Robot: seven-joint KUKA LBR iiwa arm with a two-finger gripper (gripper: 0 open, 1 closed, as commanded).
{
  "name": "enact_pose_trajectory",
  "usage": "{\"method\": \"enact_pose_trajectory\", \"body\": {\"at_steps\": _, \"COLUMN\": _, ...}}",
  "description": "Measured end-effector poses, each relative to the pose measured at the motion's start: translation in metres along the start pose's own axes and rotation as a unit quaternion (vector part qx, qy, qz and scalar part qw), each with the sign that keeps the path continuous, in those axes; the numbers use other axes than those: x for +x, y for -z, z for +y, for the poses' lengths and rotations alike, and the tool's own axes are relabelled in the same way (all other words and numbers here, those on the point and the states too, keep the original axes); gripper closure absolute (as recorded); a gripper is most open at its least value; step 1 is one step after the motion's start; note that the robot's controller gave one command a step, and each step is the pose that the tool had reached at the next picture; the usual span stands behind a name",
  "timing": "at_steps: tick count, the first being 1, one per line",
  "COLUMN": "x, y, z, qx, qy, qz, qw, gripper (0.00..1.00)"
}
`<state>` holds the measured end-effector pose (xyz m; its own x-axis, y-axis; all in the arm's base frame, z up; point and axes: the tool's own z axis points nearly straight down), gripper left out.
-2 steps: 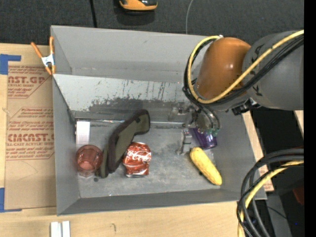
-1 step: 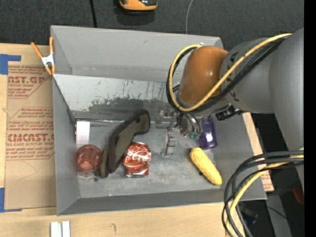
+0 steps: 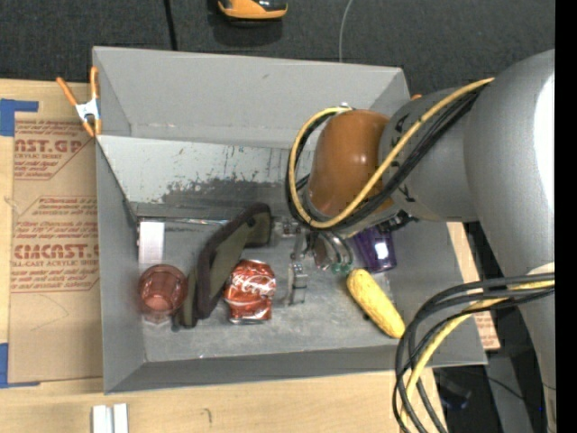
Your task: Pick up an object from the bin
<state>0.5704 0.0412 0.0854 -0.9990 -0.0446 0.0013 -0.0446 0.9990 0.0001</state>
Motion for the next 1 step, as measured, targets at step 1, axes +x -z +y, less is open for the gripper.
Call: {"method": "enact_pose_trajectory", "body": {"at_steps": 1, "x": 0.0042, "y": -0.0056, "z": 0.0218, "qx": 0.0, "qy": 0.038, "qz": -0.0012, "qw": 0.9993, "gripper": 0.0}}
